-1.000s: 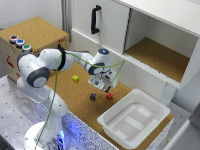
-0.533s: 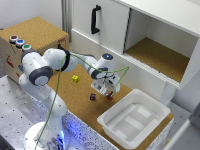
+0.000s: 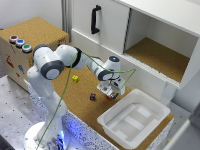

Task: Rotate left the pink block

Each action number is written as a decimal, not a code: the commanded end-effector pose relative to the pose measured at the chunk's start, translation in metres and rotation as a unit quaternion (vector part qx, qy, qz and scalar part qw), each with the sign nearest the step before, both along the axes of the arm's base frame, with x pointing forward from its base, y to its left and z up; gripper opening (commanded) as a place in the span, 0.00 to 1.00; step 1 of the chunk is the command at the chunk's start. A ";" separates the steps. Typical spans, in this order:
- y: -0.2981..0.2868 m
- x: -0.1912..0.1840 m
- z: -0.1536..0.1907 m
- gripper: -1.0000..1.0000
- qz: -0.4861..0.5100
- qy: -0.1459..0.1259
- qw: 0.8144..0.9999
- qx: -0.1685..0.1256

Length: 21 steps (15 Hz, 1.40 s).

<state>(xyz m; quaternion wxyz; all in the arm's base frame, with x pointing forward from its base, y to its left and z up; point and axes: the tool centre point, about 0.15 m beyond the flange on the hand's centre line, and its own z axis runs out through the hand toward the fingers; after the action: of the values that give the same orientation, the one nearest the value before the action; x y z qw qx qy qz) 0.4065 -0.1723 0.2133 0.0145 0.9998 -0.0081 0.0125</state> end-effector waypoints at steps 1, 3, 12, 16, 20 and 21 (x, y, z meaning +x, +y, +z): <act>-0.002 0.002 -0.002 0.00 0.015 0.031 0.998 0.043; 0.010 -0.008 0.010 0.00 0.036 0.011 0.998 0.051; 0.028 -0.004 0.004 0.00 0.471 0.038 0.879 -0.062; 0.011 0.003 -0.013 0.00 0.606 0.046 0.792 -0.061; 0.002 0.010 -0.011 0.00 0.709 0.059 0.703 0.017; -0.001 0.007 -0.010 0.00 0.730 0.061 0.681 0.007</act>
<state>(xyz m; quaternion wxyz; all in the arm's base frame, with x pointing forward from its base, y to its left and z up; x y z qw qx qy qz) 0.3956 -0.1565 0.2141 0.0321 0.7718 0.6344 -0.0294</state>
